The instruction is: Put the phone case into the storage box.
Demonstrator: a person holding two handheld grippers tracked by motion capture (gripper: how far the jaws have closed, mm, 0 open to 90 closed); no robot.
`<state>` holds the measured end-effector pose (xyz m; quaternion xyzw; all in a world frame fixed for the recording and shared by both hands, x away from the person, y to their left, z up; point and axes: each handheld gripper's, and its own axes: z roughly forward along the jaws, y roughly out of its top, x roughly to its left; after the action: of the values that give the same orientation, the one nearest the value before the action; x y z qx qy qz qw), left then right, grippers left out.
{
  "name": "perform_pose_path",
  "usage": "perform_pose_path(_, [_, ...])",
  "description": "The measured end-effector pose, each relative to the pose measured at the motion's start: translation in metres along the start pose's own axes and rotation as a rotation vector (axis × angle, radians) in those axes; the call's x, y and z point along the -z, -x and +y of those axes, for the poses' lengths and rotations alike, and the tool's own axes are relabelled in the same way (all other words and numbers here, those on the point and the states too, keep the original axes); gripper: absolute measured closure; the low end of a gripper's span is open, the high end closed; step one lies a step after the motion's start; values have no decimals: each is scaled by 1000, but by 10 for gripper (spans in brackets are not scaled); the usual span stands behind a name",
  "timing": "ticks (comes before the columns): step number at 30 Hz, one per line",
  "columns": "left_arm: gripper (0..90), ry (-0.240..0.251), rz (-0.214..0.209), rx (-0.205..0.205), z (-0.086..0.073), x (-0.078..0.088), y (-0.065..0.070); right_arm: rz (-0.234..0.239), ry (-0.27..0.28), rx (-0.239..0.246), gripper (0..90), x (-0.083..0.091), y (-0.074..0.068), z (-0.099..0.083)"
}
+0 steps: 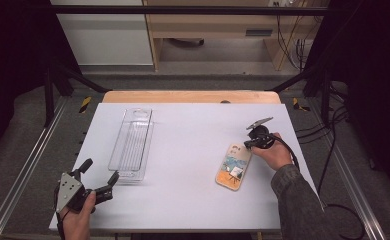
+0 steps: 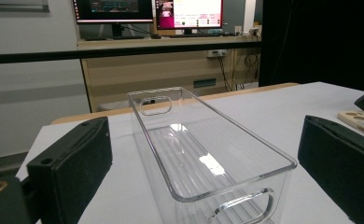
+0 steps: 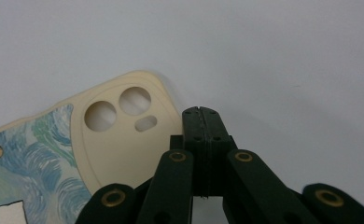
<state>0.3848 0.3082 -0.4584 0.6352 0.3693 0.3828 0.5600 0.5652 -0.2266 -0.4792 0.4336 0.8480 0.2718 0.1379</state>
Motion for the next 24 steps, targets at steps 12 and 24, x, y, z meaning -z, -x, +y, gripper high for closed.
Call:
perform_pose_path(12, [28, 2, 5, 6, -1, 1, -2, -22, -15, 4, 900, -7, 3, -2])
perform_pose_path(24, [28, -3, 4, -1, 0, 1, 0, 48, 1, 0, 900, 4, -21, -19])
